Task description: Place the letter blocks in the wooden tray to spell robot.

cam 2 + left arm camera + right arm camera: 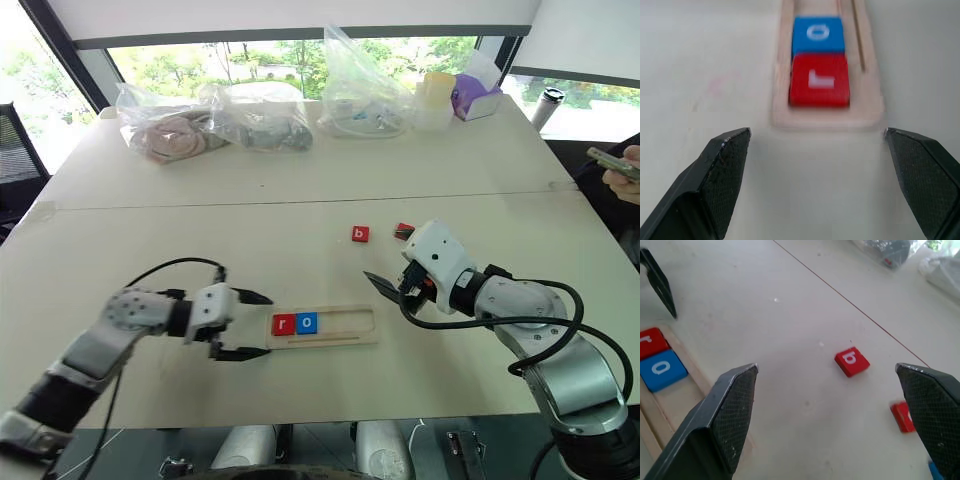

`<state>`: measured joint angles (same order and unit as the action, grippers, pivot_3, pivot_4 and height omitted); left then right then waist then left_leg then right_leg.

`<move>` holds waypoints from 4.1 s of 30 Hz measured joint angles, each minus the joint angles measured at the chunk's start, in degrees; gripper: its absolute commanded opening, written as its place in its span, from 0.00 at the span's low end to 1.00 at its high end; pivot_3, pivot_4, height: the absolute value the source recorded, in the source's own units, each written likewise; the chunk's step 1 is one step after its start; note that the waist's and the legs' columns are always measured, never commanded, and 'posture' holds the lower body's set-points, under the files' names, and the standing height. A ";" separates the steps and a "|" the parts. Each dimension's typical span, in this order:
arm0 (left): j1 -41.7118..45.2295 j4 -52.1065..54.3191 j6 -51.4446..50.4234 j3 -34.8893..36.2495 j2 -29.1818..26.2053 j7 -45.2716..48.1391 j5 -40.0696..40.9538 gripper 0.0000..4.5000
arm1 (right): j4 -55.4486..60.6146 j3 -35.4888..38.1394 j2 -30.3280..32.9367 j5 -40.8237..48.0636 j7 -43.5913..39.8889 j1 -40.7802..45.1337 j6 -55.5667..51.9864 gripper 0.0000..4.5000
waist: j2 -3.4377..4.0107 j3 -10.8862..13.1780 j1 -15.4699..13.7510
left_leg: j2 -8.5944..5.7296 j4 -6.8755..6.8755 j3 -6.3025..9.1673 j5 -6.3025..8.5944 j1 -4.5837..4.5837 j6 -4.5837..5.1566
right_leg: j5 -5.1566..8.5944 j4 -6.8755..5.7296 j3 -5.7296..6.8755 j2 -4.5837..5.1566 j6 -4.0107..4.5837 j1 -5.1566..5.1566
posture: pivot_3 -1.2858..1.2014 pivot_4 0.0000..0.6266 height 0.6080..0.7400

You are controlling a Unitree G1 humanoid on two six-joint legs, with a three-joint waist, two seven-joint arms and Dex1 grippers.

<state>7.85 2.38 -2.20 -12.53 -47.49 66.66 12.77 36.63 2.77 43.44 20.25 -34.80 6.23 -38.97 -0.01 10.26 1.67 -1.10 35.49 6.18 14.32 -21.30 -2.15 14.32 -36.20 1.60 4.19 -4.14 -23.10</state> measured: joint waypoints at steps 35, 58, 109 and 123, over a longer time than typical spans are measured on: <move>6.34 22.17 -32.50 19.82 2.96 -14.15 30.20 0.99 | -34.30 -2.70 -35.11 -11.73 28.93 37.97 -40.98 1.00 | -0.12 0.38 0.83 | 1.09 -0.32 0.03 -0.01 -0.26 -0.01 | -0.41 -0.12 -0.05 -1.48 1.00 -0.69 | 0.52 0.24 1.00; 5.43 20.16 -30.69 18.45 5.35 -12.99 25.08 0.99 | -44.06 0.74 -45.63 -15.16 38.26 43.52 -42.34 1.00 | -0.12 0.37 0.81 | 1.10 -0.33 0.01 -0.01 -0.31 -0.01 | -0.41 -0.15 -0.08 -1.48 1.00 -0.77 | 0.52 0.24 1.00; 6.62 16.66 -28.27 13.47 7.14 -9.40 21.56 1.00 | -3.36 -9.51 31.95 91.74 77.41 4.55 -15.02 0.25 | -0.36 0.73 -1.08 | 1.10 0.55 -0.08 0.12 -1.24 0.24 | -0.17 0.01 -0.14 -1.51 0.99 -1.22 | 0.52 0.24 1.00; 9.83 13.74 -28.52 13.32 6.93 -9.18 21.21 1.00 | -0.15 -13.63 23.51 91.98 93.53 1.99 -3.08 0.25 | -0.36 0.73 -1.09 | 1.11 0.52 -0.06 0.12 -1.25 0.23 | -0.29 0.01 -0.18 -1.52 1.19 -1.22 | 0.52 0.24 1.00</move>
<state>17.68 16.11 -30.72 0.79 -40.56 57.48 33.98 36.49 -10.86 66.95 112.23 58.73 8.22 -42.04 -0.37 10.99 0.57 0.01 36.00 6.12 14.45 -22.56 -1.92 14.03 -36.19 1.42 2.67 -2.95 -24.32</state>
